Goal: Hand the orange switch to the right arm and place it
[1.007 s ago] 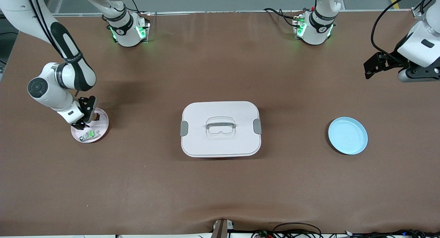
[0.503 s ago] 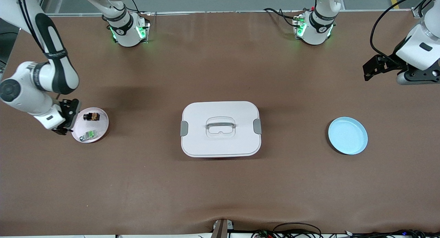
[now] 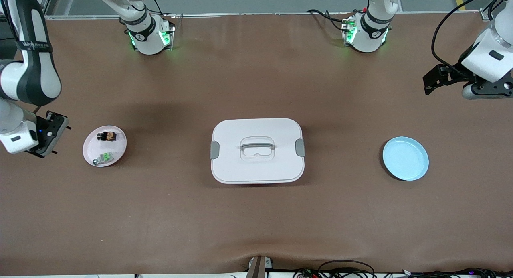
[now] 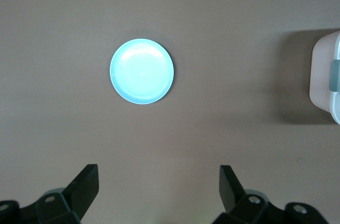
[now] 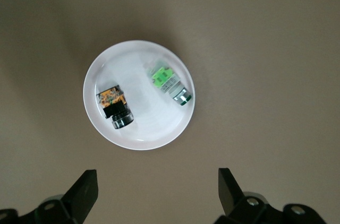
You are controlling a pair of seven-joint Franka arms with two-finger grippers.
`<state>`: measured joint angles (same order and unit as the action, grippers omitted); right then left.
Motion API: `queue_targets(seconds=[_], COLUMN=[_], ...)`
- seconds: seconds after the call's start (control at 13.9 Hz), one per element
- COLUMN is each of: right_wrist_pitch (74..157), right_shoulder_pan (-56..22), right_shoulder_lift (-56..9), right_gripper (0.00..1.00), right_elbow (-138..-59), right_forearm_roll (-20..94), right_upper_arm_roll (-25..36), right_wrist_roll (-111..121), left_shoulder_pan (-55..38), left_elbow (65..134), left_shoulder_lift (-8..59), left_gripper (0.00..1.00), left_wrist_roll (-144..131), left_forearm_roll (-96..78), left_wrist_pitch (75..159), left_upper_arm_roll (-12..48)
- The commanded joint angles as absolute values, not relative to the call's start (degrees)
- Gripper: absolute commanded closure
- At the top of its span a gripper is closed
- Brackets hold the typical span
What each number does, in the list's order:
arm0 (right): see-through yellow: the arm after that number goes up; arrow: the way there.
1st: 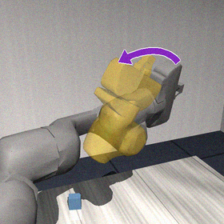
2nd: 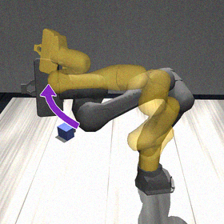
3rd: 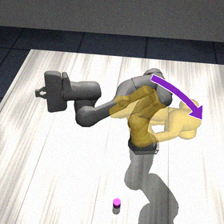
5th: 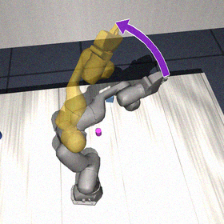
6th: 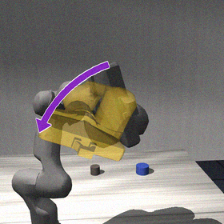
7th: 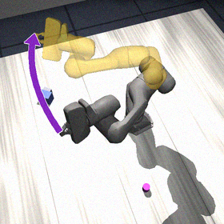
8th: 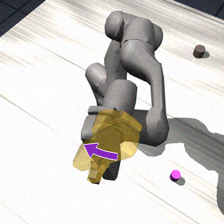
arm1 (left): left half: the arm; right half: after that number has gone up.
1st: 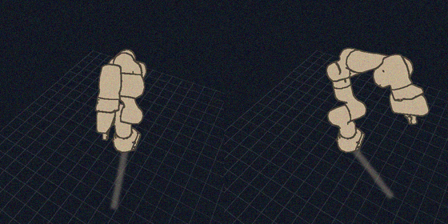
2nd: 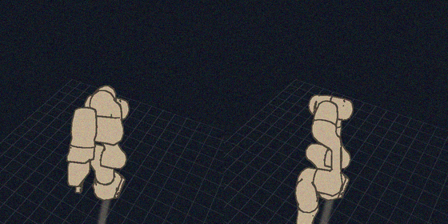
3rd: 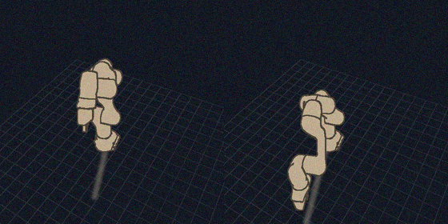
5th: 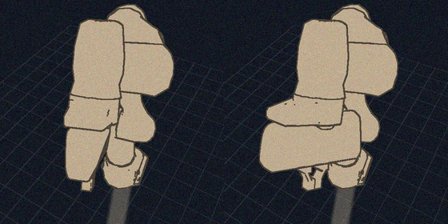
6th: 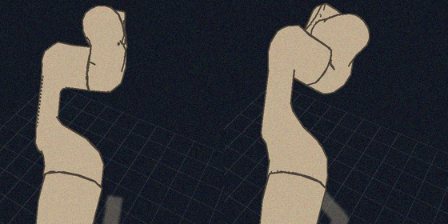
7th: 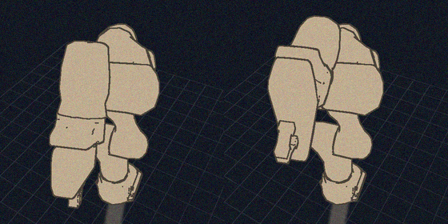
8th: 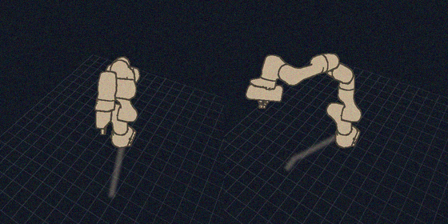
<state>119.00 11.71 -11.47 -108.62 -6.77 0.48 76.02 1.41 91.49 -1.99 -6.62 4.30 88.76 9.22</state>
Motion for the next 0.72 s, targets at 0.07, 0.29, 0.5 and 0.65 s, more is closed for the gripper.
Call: queue_targets(seconds=[0.07,0.29,0.5,0.65], right_wrist_pitch=[112.52,106.89,106.08,106.00], right_shoulder_pan=[8.97,6.86,5.28,5.10], right_shoulder_lift=[-9.05,-8.79,-6.34,-4.32], right_gripper=[0.00,0.00,0.00,0.00], right_elbow=[-103.90,-99.68,-99.14,-99.23], right_forearm_roll=[-5.98,-5.98,-3.96,-3.87], right_upper_arm_roll=[0.09,0.09,0.17,0.09], right_wrist_roll=[58.94,42.58,30.02,20.00], left_shoulder_pan=[1.14,1.23,1.23,1.23], left_elbow=[91.49,91.49,91.49,91.49], left_shoulder_lift=[-2.37,-2.20,-2.20,-2.20], left_gripper=[0.00,0.00,0.00,0.00], left_wrist_roll=[-5.71,-5.71,-5.71,-5.71], left_forearm_roll=[3.25,3.34,3.25,3.34], left_wrist_pitch=[89.21,89.30,89.56,89.56], left_upper_arm_roll=[8.79,8.70,8.70,8.70])
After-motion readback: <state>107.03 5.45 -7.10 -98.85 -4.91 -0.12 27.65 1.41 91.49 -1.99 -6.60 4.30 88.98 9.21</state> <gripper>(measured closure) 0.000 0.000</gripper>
